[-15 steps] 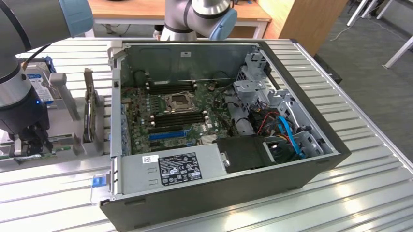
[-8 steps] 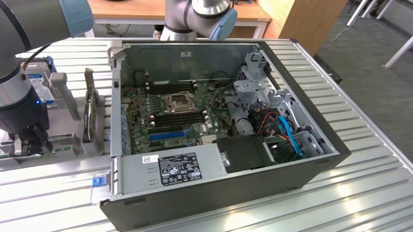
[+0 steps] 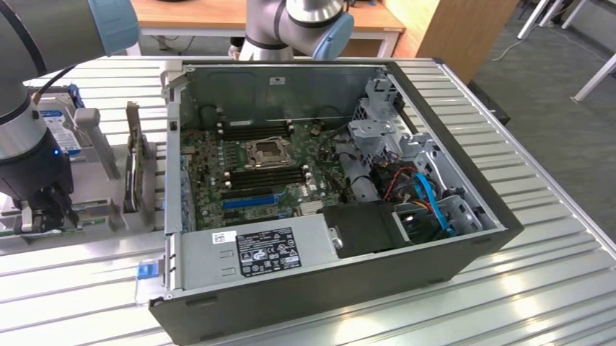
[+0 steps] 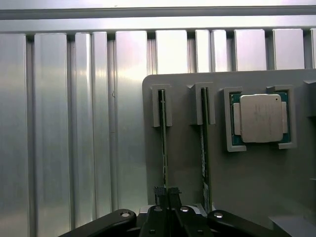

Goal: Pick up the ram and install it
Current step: 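Pick up the ram and move it above insertion slot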

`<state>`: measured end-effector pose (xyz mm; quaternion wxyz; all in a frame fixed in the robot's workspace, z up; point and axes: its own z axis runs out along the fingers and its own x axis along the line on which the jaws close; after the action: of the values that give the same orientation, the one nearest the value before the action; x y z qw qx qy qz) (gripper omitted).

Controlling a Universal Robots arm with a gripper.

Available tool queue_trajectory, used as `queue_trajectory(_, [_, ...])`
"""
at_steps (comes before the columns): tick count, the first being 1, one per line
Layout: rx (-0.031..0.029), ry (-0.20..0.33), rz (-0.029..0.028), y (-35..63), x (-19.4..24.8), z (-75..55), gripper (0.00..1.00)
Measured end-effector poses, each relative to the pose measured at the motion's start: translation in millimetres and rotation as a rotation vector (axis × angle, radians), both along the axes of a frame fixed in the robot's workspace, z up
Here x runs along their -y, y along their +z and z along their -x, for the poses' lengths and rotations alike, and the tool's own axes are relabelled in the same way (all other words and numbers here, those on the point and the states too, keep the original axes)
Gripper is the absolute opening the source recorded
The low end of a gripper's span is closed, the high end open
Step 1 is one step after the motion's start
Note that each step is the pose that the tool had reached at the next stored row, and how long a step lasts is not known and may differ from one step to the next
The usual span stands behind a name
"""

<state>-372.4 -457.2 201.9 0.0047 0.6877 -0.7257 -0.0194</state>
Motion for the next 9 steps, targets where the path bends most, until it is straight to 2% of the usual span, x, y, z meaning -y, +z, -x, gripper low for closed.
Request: queue_trajectory(9, [0.0, 0.014, 0.0, 0.0, 0.0, 0.0, 0.12])
